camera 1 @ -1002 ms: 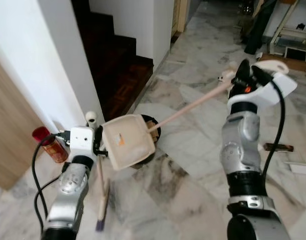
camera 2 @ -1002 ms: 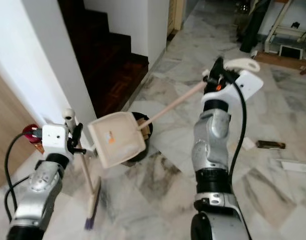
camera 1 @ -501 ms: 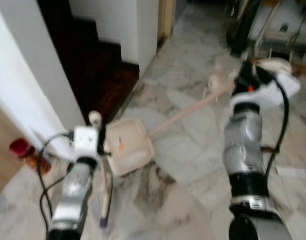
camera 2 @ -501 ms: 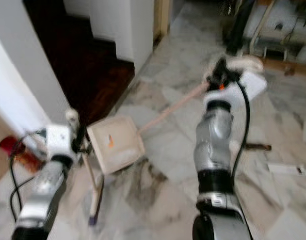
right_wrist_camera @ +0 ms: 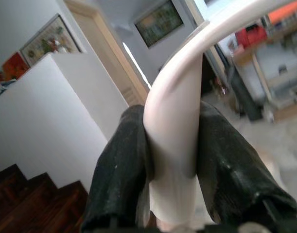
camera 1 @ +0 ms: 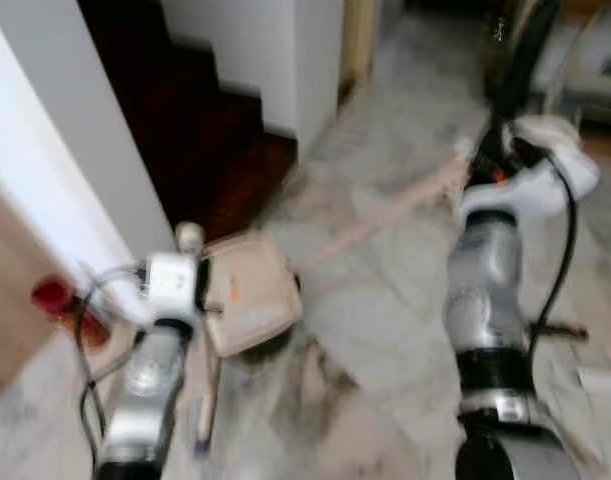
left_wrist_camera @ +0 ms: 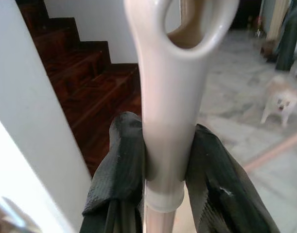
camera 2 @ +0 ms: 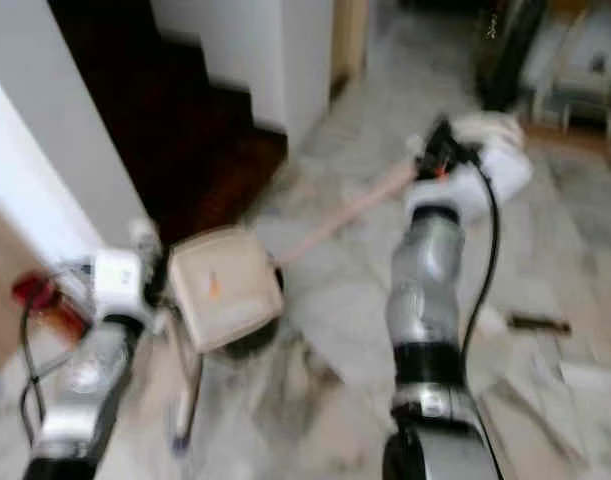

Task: Sweep floor

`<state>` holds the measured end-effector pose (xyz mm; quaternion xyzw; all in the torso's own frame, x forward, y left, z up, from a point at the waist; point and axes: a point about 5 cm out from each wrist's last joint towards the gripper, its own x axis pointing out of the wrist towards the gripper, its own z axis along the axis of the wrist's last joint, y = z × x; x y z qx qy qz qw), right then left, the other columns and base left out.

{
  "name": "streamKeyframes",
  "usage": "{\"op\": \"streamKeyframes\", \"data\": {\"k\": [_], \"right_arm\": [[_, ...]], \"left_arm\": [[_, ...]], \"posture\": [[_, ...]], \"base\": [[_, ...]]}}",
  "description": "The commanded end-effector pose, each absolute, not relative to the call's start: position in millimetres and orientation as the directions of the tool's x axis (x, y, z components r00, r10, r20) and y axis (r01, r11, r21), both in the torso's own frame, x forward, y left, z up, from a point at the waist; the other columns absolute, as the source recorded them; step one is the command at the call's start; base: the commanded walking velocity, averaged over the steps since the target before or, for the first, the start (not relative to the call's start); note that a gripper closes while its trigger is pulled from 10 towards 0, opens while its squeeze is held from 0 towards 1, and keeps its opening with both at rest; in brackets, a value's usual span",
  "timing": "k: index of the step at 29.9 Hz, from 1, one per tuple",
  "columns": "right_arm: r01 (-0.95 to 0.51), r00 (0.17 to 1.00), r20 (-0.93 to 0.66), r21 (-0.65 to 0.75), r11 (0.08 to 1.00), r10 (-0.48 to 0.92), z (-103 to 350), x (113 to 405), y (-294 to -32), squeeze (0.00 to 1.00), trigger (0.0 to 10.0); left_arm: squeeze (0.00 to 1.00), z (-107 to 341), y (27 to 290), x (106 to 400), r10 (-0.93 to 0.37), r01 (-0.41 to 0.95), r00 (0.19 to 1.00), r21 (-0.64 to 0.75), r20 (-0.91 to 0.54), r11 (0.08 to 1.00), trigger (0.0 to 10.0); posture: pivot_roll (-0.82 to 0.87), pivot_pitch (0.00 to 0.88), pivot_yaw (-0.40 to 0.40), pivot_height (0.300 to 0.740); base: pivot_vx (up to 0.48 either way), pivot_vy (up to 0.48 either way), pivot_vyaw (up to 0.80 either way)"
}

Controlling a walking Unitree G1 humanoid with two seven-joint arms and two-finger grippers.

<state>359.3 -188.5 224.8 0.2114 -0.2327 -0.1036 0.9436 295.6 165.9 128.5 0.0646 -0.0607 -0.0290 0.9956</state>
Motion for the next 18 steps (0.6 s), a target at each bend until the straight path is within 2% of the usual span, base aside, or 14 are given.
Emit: {"op": "streamKeyframes", "data": {"k": [1,16,18], "right_arm": [[0.047,0.839,0.462,0.465,0.884,-0.288,244.0,358.6,-182.6,0.0,10.0],[0.036,0.843,0.461,0.466,0.884,-0.278,244.6,359.5,-180.7,0.0,10.0],[0.037,0.843,0.46,0.467,0.884,-0.278,244.6,359.6,-180.8,0.0,10.0]], "left_arm": [[0.0,137.5,169.6,297.4,-0.059,0.039,0.986,0.127,0.156,0.991,10.0],[0.0,137.6,169.9,296.9,-0.057,0.033,0.986,0.15,0.155,0.988,10.0],[0.0,137.1,170.2,297.0,-0.056,0.033,0.987,0.151,0.153,0.988,10.0]], "posture": [[0.06,0.038,-0.019,0.74],[0.06,0.043,-0.019,0.74],[0.06,0.044,-0.019,0.74]], "base": [[0.0,0.334,0.0],[0.0,0.351,0.0],[0.259,0.24,0.0]]}}
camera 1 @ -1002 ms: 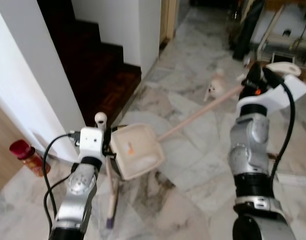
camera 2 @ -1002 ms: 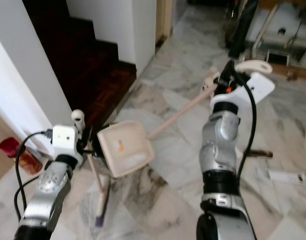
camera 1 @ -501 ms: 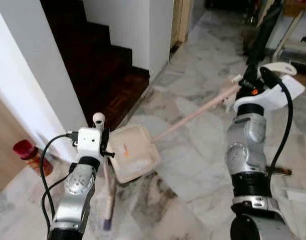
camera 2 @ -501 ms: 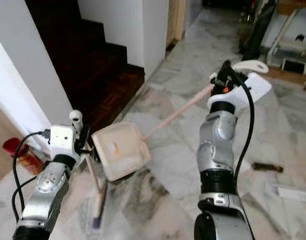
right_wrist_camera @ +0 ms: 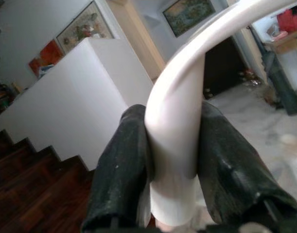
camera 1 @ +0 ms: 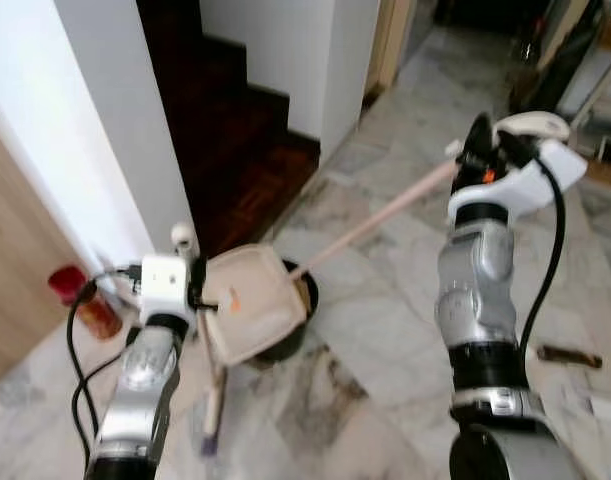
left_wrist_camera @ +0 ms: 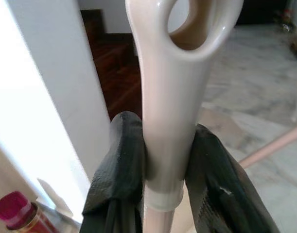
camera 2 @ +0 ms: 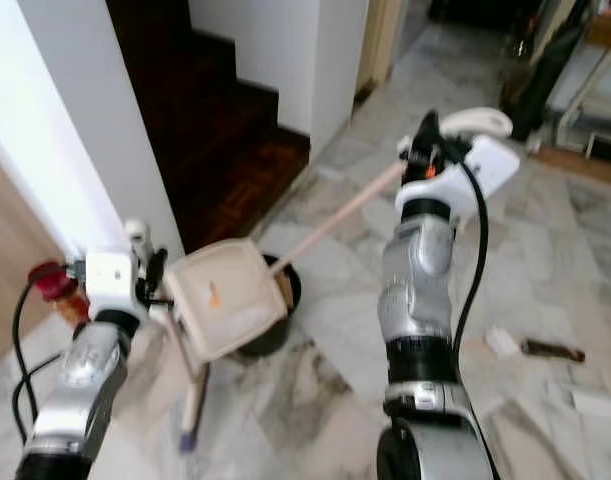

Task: Sweep floor

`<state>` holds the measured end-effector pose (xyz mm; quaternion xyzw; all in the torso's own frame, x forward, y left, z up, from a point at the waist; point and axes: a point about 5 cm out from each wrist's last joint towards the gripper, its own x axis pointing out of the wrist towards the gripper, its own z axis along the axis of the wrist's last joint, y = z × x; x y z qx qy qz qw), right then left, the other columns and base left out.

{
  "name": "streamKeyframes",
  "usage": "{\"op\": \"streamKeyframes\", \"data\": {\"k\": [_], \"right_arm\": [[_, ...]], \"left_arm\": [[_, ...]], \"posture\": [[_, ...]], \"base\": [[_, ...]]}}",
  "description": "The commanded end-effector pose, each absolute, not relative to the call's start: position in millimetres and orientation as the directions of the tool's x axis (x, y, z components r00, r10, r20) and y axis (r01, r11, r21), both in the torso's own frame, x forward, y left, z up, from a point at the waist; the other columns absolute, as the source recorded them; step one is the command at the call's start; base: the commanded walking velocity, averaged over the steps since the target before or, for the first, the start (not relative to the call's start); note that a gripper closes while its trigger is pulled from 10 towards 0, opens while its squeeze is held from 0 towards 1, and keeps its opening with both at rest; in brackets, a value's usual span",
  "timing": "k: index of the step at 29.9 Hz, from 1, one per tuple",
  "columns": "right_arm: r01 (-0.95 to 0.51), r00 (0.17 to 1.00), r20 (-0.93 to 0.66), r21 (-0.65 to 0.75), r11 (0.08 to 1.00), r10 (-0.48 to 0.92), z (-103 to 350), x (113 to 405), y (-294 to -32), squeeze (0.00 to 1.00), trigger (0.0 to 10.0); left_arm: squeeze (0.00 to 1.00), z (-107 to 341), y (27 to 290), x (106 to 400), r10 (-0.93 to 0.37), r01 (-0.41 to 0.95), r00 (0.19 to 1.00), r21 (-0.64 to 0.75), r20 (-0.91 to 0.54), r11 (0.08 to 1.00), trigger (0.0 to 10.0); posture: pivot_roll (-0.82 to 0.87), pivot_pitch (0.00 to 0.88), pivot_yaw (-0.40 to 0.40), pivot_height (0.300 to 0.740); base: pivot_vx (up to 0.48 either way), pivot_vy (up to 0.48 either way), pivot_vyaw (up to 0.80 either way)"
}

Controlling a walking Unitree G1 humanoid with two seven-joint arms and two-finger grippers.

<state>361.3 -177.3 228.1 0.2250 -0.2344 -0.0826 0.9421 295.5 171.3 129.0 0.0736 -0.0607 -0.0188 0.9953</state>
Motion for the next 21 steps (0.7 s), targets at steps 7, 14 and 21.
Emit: {"op": "streamKeyframes", "data": {"k": [7,14,21], "right_arm": [[0.04,0.845,0.455,0.469,0.882,-0.28,243.6,360.2,-181.1,0.0,10.0],[0.047,0.849,0.446,0.47,0.881,-0.283,242.3,360.6,-181.4,0.0,10.0],[0.05,0.851,0.444,0.466,0.884,-0.282,242.1,360.9,-181.8,0.0,10.0]], "left_arm": [[0.0,140.5,165.4,296.9,-0.091,0.065,0.981,0.147,0.174,0.987,10.0],[0.0,141.5,162.7,297.2,-0.095,0.075,0.98,0.118,0.176,0.99,10.0],[0.0,142.0,163.9,297.0,-0.097,0.077,0.98,0.119,0.175,0.99,10.0]], "posture": [[0.06,0.046,-0.017,0.74],[0.07,0.049,-0.016,0.74],[0.07,0.05,-0.016,0.74]], "base": [[0.038,0.0,0.0],[0.0,0.0,0.0],[0.041,0.0,0.0]]}}
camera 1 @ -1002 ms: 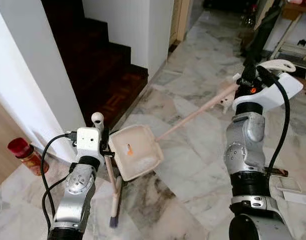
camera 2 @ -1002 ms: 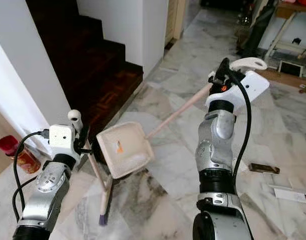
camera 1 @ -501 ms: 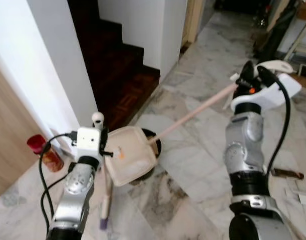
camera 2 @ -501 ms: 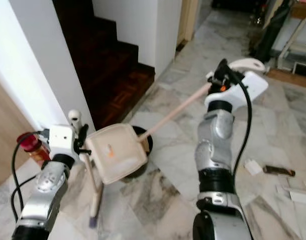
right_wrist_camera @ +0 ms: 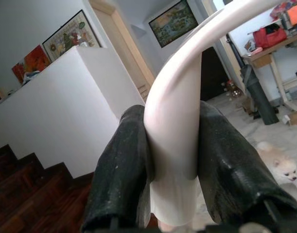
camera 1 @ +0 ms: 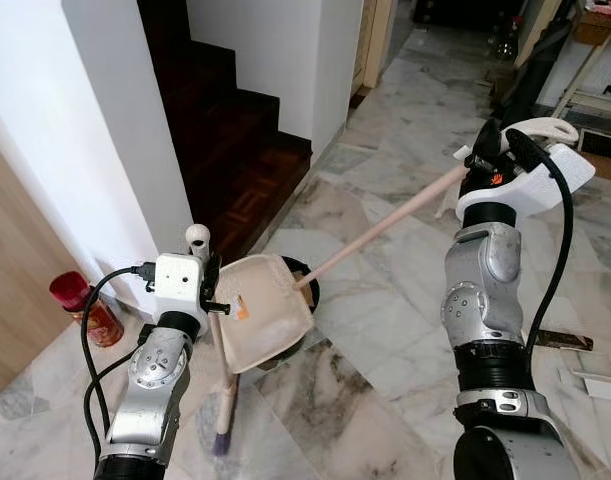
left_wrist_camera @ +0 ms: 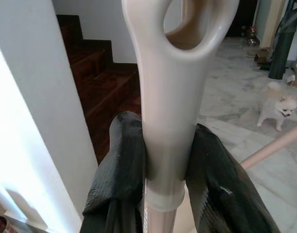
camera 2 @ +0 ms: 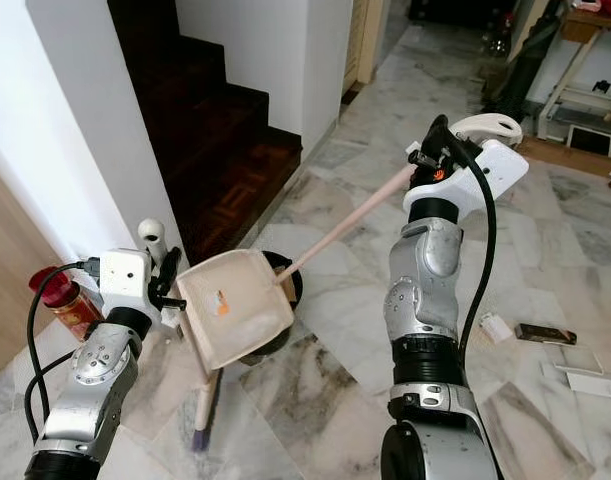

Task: Sweep floor

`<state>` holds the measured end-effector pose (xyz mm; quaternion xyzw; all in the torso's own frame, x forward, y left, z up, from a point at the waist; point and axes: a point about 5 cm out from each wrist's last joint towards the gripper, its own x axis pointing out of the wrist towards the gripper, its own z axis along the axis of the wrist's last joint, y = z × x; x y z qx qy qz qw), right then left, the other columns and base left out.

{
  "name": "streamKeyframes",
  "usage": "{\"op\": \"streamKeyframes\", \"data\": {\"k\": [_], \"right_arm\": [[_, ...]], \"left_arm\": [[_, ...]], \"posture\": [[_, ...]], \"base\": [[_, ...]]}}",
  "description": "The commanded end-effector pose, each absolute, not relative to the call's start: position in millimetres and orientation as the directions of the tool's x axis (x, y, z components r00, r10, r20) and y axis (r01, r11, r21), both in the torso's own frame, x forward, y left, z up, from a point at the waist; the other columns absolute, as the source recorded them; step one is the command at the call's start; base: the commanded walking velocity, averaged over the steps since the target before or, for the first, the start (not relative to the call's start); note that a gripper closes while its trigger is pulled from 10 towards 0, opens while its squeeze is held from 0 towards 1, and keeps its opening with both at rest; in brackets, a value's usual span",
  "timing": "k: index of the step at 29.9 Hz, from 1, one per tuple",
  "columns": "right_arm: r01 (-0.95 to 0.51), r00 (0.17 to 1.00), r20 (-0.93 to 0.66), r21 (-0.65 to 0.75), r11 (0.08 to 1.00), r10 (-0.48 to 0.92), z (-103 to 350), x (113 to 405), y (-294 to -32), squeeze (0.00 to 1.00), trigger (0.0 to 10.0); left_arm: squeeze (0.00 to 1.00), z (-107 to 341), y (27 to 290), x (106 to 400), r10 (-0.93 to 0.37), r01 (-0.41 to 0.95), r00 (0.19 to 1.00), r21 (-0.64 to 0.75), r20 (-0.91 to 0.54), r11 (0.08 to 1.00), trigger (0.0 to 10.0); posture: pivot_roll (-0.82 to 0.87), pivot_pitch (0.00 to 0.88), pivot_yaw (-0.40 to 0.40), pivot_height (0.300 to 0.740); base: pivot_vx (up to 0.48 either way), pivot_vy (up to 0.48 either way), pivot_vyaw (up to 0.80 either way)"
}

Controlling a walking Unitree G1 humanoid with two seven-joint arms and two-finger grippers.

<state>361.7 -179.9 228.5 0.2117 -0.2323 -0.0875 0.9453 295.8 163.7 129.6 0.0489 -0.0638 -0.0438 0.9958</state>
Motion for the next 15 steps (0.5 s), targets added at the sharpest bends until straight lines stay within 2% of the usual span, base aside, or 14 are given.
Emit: {"op": "streamKeyframes", "data": {"k": [1,15], "right_arm": [[0.049,0.851,0.443,0.466,0.883,-0.281,242.1,361.0,-181.8,0.0,10.0],[0.041,0.853,0.446,0.458,0.888,-0.27,243.8,362.0,-180.1,0.0,10.0]], "left_arm": [[0.0,141.9,164.1,297.0,-0.096,0.075,0.98,0.122,0.174,0.99,10.0],[0.0,140.2,167.5,297.0,-0.077,0.056,0.984,0.131,0.163,0.99,10.0]], "posture": [[0.07,0.05,-0.016,0.74],[0.07,0.052,-0.019,0.74]], "base": [[0.0,0.0,0.0],[0.393,0.0,0.0]]}}
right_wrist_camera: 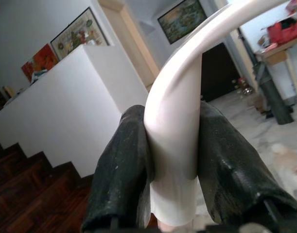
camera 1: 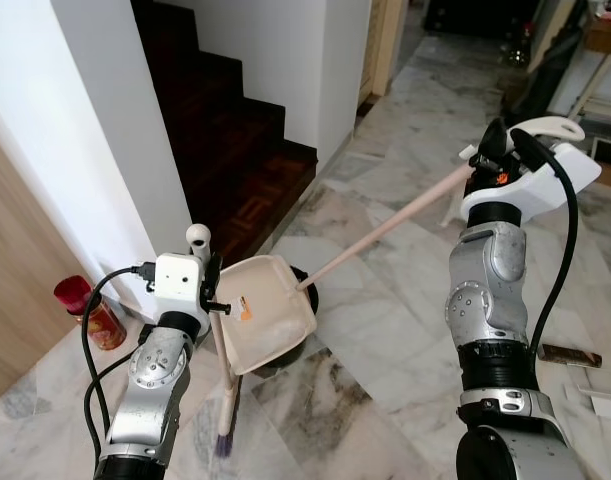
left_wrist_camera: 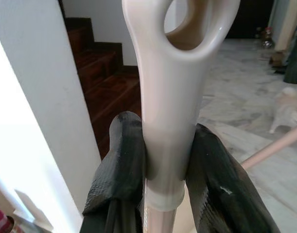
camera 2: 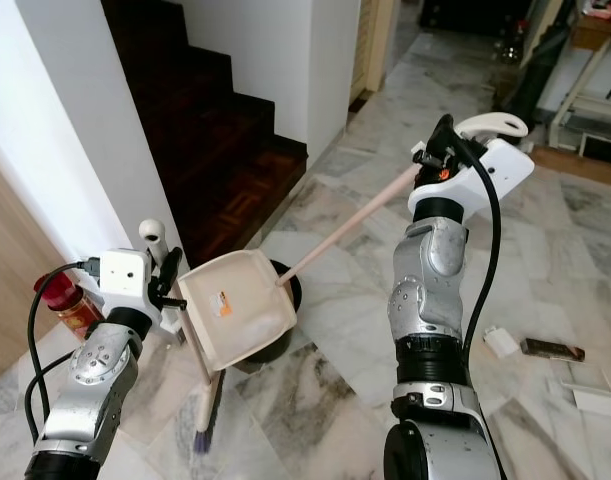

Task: Sweep floor

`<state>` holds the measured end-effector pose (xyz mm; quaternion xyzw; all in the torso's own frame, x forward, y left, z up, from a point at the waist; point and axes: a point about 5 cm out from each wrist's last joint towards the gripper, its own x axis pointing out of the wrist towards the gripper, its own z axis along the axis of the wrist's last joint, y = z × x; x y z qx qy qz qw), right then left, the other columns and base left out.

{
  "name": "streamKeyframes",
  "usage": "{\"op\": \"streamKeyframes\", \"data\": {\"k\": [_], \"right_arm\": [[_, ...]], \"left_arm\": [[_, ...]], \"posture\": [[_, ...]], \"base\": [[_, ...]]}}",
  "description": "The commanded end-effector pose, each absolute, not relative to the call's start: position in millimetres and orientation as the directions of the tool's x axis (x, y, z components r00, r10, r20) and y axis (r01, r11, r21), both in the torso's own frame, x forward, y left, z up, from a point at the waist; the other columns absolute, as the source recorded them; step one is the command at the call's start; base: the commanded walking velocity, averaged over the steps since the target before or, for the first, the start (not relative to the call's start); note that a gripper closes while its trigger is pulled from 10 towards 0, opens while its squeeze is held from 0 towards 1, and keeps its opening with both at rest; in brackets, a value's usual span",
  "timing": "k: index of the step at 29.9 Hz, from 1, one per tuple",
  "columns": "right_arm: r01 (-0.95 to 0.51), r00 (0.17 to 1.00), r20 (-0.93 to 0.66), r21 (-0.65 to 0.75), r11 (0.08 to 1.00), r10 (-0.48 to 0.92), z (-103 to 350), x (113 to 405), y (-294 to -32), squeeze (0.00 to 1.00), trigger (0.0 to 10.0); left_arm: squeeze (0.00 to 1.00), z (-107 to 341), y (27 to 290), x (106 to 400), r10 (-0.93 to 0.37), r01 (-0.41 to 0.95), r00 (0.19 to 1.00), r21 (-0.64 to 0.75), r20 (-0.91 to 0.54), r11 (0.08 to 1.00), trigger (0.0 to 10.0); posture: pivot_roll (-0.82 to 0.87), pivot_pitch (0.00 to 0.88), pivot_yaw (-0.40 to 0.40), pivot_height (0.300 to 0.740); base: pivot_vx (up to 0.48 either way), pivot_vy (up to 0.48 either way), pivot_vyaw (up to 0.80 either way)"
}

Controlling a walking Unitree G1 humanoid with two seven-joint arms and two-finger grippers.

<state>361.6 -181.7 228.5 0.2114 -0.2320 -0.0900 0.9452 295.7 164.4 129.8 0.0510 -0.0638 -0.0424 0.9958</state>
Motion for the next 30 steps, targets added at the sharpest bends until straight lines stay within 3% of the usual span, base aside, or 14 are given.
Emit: {"op": "streamKeyframes", "data": {"k": [1,30], "right_arm": [[0.041,0.853,0.446,0.458,0.888,-0.27,243.8,362.0,-180.1,0.0,10.0],[0.021,0.853,0.452,0.468,0.883,-0.26,246.3,362.5,-176.7,0.0,10.0]], "left_arm": [[0.0,140.2,167.5,297.0,-0.077,0.056,0.984,0.131,0.163,0.99,10.0],[0.0,142.5,168.1,297.1,-0.074,0.052,0.981,0.126,0.177,0.991,10.0]], "posture": [[0.07,0.052,-0.019,0.74],[0.07,0.051,-0.019,0.74]], "base": [[0.435,0.0,0.0],[0.389,0.0,0.0]]}}
